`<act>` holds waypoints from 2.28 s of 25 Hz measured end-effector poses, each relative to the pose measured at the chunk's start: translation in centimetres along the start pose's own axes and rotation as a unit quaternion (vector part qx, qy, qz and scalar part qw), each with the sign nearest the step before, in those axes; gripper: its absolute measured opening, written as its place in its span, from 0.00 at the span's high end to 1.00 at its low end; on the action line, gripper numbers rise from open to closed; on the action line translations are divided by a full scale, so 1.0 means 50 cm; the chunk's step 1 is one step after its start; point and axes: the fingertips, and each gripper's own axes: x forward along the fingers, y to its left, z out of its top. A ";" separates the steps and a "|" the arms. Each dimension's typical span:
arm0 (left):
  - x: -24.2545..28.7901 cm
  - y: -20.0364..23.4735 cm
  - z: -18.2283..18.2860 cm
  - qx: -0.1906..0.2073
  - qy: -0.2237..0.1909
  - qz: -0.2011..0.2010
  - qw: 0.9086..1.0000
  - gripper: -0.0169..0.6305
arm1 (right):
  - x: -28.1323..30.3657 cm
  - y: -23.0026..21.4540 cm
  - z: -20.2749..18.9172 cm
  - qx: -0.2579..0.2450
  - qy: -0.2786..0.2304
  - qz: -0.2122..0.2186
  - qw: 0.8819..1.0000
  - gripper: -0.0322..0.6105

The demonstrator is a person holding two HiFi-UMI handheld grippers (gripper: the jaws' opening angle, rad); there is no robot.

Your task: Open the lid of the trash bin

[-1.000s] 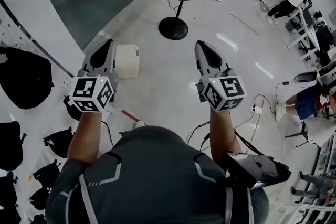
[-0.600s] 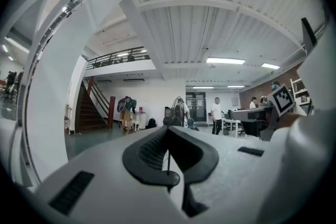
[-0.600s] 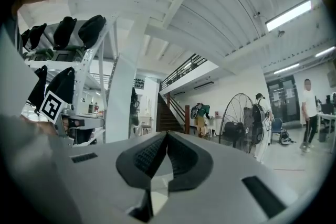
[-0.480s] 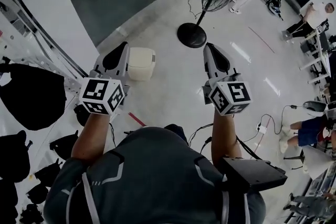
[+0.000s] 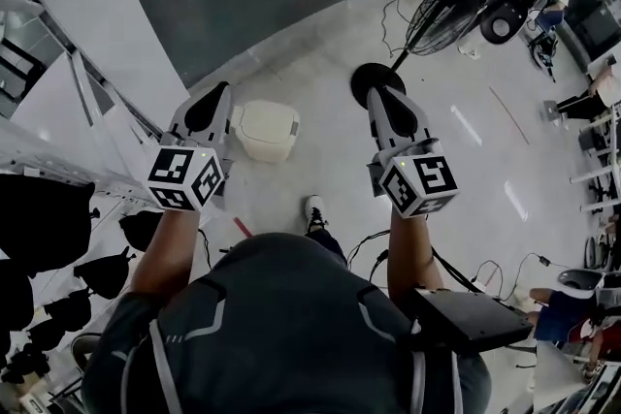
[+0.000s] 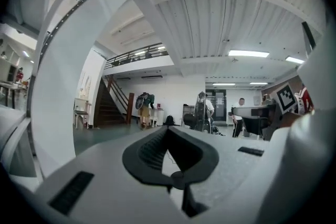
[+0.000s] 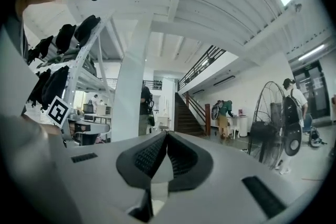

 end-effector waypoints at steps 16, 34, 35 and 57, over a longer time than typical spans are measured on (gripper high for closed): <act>0.242 -0.008 0.007 0.007 0.018 0.093 0.995 0.96 | 0.195 -0.259 -0.018 0.009 0.000 0.094 0.996 0.91; 0.287 0.176 -0.152 -0.015 0.076 0.146 0.986 0.96 | 0.448 -0.231 -0.220 -0.011 0.073 0.148 0.986 0.91; 0.283 0.180 -0.175 -0.025 0.087 0.148 0.985 0.96 | 0.458 -0.223 -0.244 -0.007 0.082 0.152 0.985 0.91; 0.292 0.259 -0.574 -0.083 0.204 0.194 0.956 0.96 | 0.560 -0.119 -0.805 -0.051 0.269 0.257 0.927 0.91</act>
